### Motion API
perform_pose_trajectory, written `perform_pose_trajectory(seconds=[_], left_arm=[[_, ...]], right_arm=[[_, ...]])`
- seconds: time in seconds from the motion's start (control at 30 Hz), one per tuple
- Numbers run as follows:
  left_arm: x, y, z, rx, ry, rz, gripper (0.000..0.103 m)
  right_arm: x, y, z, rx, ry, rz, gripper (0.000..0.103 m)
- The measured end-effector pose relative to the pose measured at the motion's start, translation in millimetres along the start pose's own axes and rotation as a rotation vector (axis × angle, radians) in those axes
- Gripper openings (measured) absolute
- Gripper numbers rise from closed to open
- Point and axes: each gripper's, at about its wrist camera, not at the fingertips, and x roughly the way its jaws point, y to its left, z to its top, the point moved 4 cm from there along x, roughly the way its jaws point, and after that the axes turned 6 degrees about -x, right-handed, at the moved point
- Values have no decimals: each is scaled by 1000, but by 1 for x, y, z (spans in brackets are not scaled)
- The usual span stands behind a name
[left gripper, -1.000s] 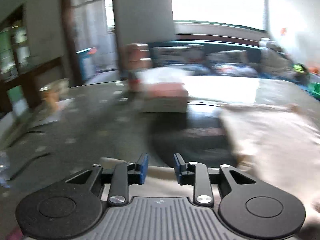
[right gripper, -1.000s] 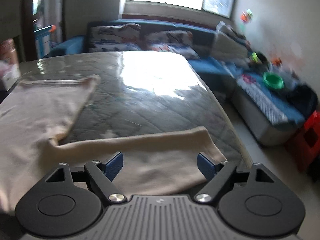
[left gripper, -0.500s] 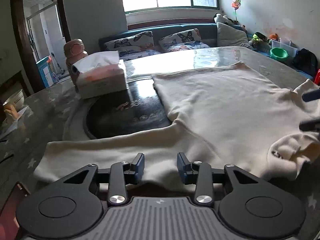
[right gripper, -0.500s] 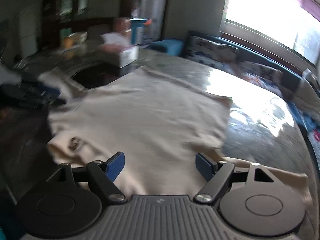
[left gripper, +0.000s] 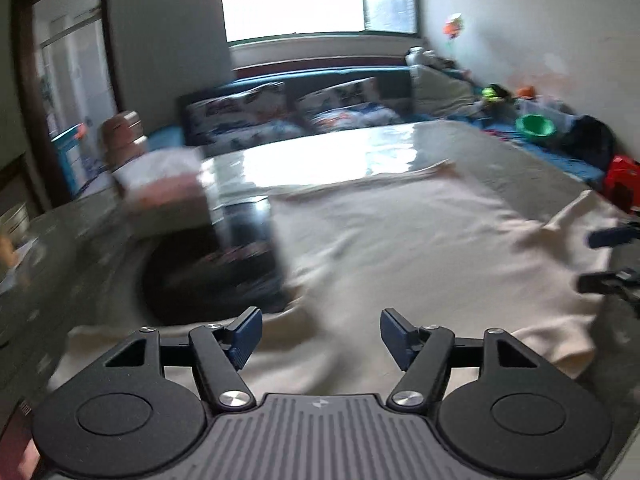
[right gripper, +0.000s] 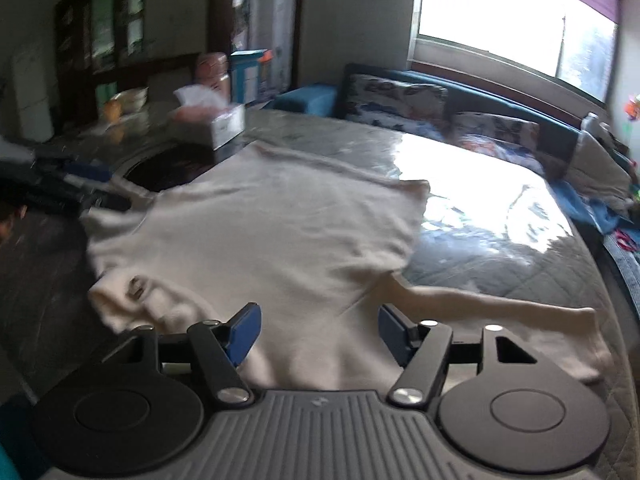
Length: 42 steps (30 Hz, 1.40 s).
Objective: Fold clothes
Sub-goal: 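Smooth the spread sweatshirt with both open grippers, then grasp a sweatshirt sleeve with the right gripper and lift it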
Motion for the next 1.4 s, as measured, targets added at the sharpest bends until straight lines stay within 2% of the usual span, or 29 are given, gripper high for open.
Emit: perform_pose_trajectory(seconds=[0.13,0.33,0.57,0.83,1.07,1.2,1.4], left_arm=[[10,-41,5,51,15,-102,71],[32,-87,-3,104,70,-174,71],[40,-100,-9,124,98,-184,72],[37,-101,0,111,73,-175,89],[37,-108,5,105,67,-174,91],[37,-113,6,114,65,-171,93],[40,-114,6,106,76,-160,94]], right_arm=[[17,-26,6,93,1,4,52],[46,-55,-6,166,54,-34,44],[32,-75,-17,219,34,-70,44],[17,-126,-42,311,79,-260,46],[2,-176,-69,398,112,-435,46],[1,-190,-77,443,107,-456,46],[3,-199,-82,492,87,-425,46]])
